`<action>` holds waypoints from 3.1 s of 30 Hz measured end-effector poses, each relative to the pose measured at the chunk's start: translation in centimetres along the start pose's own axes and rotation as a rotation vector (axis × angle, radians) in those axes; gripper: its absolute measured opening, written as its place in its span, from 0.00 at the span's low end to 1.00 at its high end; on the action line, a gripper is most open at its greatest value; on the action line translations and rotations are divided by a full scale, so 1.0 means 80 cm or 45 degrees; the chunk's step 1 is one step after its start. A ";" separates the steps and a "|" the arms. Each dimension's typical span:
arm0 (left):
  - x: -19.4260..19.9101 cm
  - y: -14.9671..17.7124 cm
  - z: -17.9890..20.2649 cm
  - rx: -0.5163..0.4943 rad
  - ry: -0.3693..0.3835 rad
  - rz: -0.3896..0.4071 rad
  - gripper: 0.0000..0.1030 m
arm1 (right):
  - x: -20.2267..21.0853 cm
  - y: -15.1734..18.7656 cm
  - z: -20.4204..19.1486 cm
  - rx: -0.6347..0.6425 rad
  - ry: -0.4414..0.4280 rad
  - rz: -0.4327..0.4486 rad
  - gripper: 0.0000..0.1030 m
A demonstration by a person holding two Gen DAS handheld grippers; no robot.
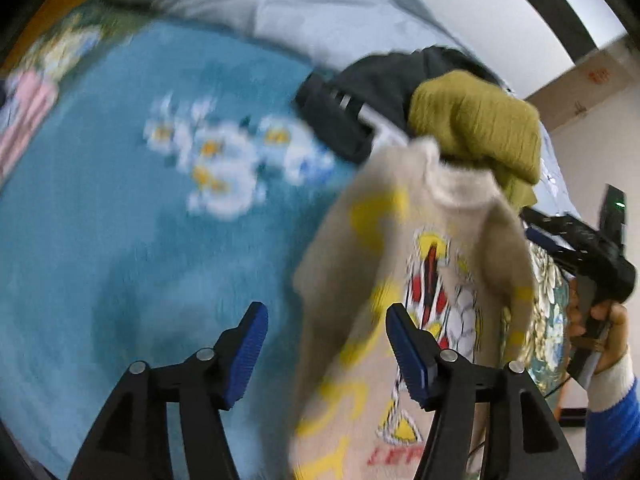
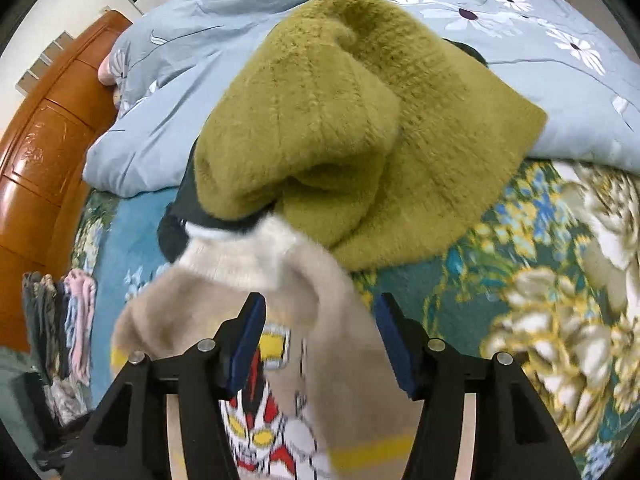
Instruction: Fold clothes
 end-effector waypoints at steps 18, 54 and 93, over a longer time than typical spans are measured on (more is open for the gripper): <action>0.008 -0.012 -0.063 0.123 -0.401 0.086 0.05 | 0.051 0.124 -0.005 0.165 -0.020 -0.043 0.57; 0.082 -0.025 -0.086 -0.075 -0.719 0.282 0.19 | 0.045 0.252 0.018 0.490 0.236 -0.355 0.57; -0.027 0.066 -0.036 0.299 0.043 0.143 0.23 | 0.204 0.044 0.326 -0.361 0.274 0.291 0.55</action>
Point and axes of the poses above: each gripper's, at about its wrist camera, not at the fingertips, and x roughly against the way its jaws point, z to its right, y to its underside, the point moved 1 cm from there along -x, roughly the way its jaws point, and after that the axes turned 6 degrees about -y, right-handed, at the moved point
